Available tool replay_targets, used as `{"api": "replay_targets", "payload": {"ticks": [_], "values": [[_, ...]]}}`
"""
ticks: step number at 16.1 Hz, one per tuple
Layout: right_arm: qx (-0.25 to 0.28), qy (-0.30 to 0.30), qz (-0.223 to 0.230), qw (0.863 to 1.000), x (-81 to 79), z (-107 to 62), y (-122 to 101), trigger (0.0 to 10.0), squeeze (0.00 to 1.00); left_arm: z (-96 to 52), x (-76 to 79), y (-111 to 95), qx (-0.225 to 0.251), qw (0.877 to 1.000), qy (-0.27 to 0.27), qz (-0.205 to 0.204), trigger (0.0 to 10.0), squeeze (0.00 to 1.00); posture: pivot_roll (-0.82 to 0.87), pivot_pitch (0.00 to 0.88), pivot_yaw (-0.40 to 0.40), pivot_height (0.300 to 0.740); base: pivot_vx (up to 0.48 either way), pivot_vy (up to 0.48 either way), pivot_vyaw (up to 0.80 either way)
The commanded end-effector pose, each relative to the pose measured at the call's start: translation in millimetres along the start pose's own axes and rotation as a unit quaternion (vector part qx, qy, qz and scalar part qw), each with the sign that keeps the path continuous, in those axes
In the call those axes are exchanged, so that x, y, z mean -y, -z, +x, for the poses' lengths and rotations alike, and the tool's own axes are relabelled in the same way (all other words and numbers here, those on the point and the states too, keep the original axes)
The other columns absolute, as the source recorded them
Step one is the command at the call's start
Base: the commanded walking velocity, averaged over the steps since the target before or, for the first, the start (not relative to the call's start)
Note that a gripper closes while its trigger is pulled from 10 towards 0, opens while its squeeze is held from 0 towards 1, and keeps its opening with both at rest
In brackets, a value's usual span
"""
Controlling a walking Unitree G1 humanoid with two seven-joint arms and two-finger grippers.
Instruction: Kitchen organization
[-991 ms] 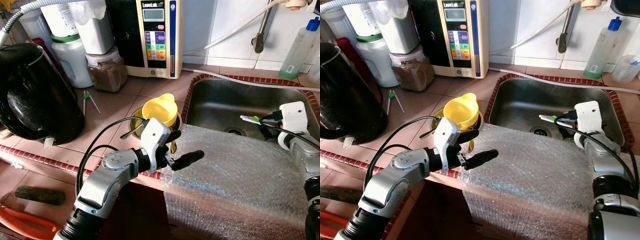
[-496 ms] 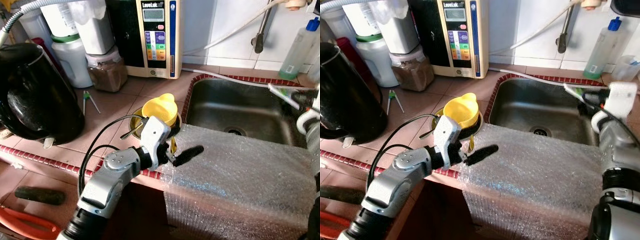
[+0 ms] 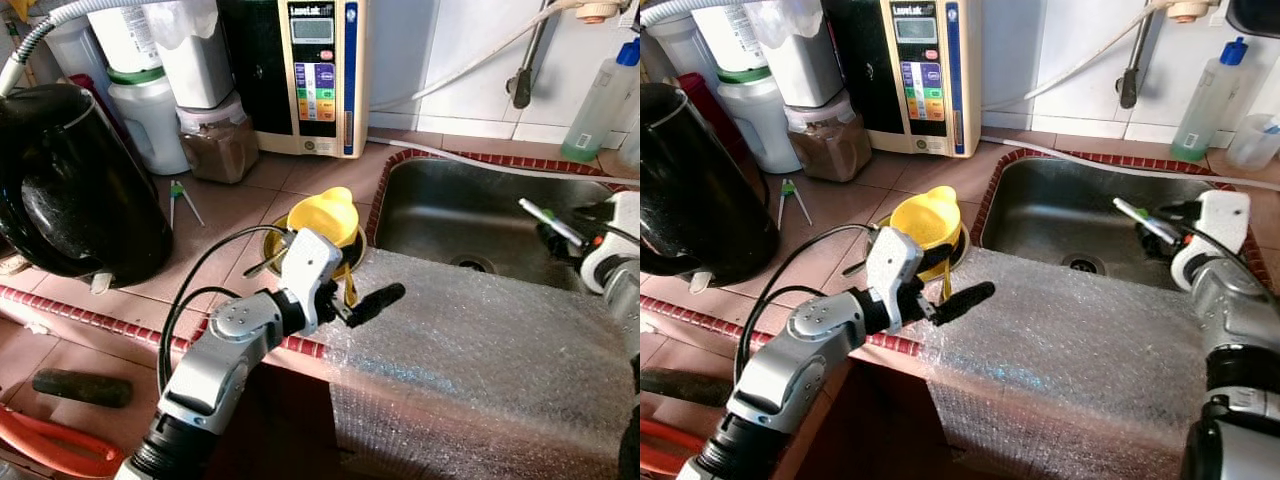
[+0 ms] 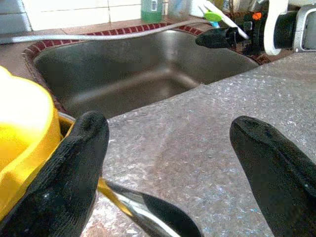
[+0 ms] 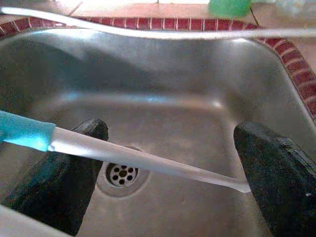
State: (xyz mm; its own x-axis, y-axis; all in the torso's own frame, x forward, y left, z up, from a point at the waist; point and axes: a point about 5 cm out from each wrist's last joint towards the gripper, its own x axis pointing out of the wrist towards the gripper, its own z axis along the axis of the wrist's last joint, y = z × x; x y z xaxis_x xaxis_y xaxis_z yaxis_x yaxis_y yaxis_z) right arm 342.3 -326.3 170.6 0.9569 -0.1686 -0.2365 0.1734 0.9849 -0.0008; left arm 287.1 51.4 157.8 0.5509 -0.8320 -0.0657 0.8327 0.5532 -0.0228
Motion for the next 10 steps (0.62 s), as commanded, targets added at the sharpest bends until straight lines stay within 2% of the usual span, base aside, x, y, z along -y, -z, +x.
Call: {"api": "replay_targets", "payload": {"ticks": [1, 2, 3, 4, 5, 6, 7, 8, 9, 10], "values": [[-0.007, -0.014, 0.075, 0.997, -2.1, 0.6, -7, 10.0, 0.0, 0.1, -0.5, 4, -0.009, 1.0, 0.001, 0.005, 10.0, 0.0, -0.05, 0.024, 0.072, 0.74, 0.0, 0.0, 0.0], [-0.007, -0.014, 0.075, 0.997, -2.1, 0.6, -7, 10.0, 0.0, 0.1, -0.5, 4, -0.009, 1.0, 0.001, 0.005, 10.0, 0.0, -0.05, 0.024, 0.072, 0.74, 0.0, 0.0, 0.0], [0.007, -0.056, 0.201, 0.978, -8.1, 0.0, -20, 10.0, 0.0, 1.2, -0.2, 4, -0.01, 1.0, 0.004, 0.007, 10.0, 0.0, -0.06, 0.022, 0.074, 0.74, 0.0, 0.0, 0.0], [0.029, -0.047, 0.221, 0.974, -3.4, -1.7, -29, 10.0, 0.0, 2.3, 0.6, 5, -0.012, 1.0, 0.008, 0.01, 10.0, 0.0, -0.06, 0.018, 0.075, 0.74, 0.0, 0.0, 0.0], [0.044, -0.003, 0.105, 0.994, 5.2, -3.8, -32, 10.0, 0.0, 3.0, 1.2, 6, -0.014, 1.0, 0.01, 0.015, 10.0, 0.0, -0.06, 0.017, 0.076, 0.74, 0.0, 0.0, 0.0], [0.047, 0.013, 0.031, 0.998, 6.9, -4.8, -32, 10.0, 0.0, 3.2, 1.3, 6, -0.014, 1.0, 0.011, 0.017, 10.0, 0.0, -0.06, 0.017, 0.076, 0.74, 0.0, 0.0, 0.0], [0.048, 0.033, -0.13, 0.99, 6.9, -6.1, -29, 10.0, 0.0, 3.3, 1.3, 6, -0.014, 1.0, 0.011, 0.018, 10.0, 0.0, -0.06, 0.017, 0.076, 0.74, 0.0, 0.0, 0.0], [0.038, 0.071, -0.234, 0.969, 12.3, -7.2, -25, 10.0, 0.0, 3.2, 0.7, 6, -0.015, 1.0, 0.009, 0.021, 10.0, 0.0, -0.06, 0.017, 0.076, 0.74, 0.0, 0.0, 0.0], [0.016, 0.03, -0.142, 0.989, 6.0, -6.4, -15, 10.0, 0.0, 3.3, 0.6, 6, -0.014, 1.0, 0.008, 0.024, 10.0, 0.0, -0.06, 0.016, 0.075, 0.74, 0.0, 0.0, 0.0], [0.025, -0.009, 0.0, 1.0, -2.7, -5.4, -17, 10.0, 0.0, 3.3, 0.4, 6, -0.014, 1.0, 0.007, 0.026, 10.0, 0.0, -0.06, 0.016, 0.074, 0.74, 0.0, 0.0, 0.0]]}}
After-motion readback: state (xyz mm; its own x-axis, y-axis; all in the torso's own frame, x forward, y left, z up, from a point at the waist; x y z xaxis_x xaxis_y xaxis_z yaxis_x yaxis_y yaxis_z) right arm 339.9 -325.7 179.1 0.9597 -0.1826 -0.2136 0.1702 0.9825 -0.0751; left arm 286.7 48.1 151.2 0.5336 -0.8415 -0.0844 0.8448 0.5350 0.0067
